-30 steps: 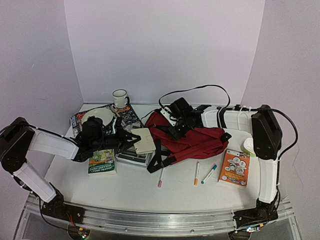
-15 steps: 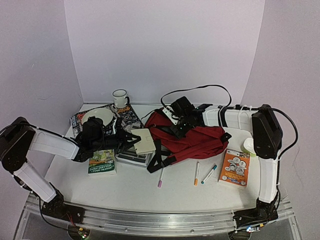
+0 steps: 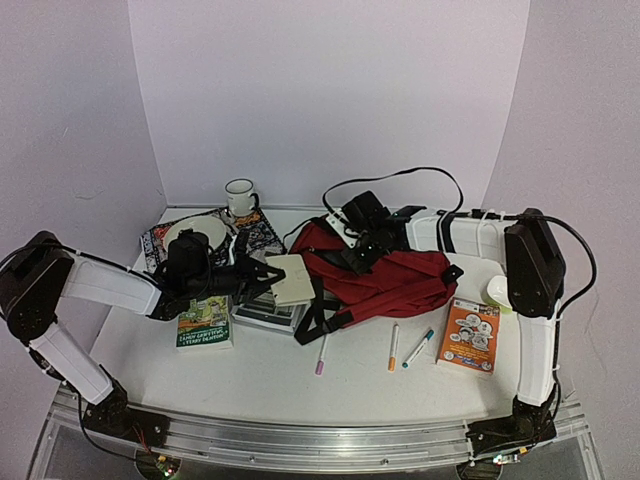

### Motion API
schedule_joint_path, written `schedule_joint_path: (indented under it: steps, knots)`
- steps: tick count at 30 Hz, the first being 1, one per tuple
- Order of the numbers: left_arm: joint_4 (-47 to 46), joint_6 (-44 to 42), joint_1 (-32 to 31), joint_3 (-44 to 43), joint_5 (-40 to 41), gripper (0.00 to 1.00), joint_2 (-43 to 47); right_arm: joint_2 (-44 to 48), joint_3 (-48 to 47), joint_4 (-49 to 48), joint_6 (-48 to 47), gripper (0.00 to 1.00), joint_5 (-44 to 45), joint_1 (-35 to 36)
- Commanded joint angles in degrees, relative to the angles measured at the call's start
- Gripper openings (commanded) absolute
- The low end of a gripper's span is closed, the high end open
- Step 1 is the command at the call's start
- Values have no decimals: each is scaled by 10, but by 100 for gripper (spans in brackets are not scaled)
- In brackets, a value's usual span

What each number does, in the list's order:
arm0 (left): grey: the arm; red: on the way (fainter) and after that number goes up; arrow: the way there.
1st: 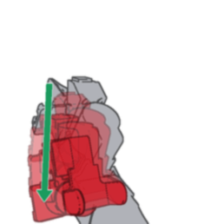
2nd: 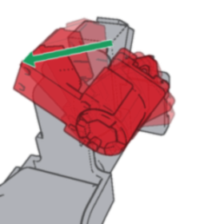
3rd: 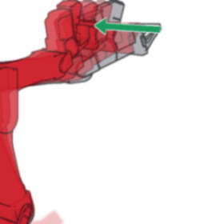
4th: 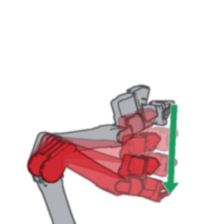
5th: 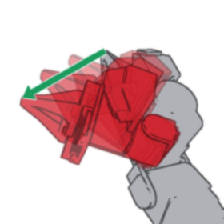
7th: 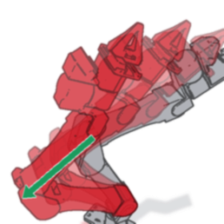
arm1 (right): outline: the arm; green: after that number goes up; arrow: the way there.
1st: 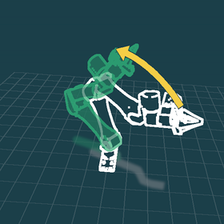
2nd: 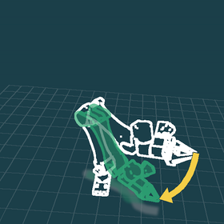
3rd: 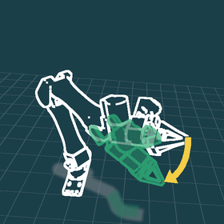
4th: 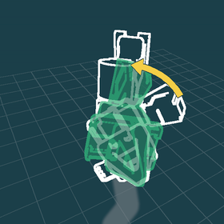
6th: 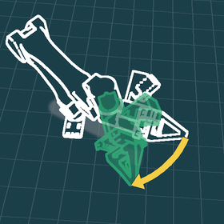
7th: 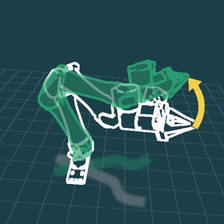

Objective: Pack the student bag
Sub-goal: Pick up the pocket on the back of the student bag, then place the book in the pocket on the back of the bag.

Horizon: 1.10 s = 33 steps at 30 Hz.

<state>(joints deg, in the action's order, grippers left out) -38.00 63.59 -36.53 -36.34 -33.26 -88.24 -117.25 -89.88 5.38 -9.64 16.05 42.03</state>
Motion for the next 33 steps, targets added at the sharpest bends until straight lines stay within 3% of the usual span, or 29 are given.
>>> schedule_joint_path:
  steps: [1, 20, 33]
  knots:
    - [-33, 20, 2, -56, -39, 0, -22, 53, -34, 38, 18, 0, 18, 1]
    - [-30, 89, -6, -158, -79, 0, -138, 55, -120, 59, 10, 0, 118, 86]
    - [-30, 154, 1, -150, 34, 0, -140, 74, -93, 51, 28, 0, 104, 111]
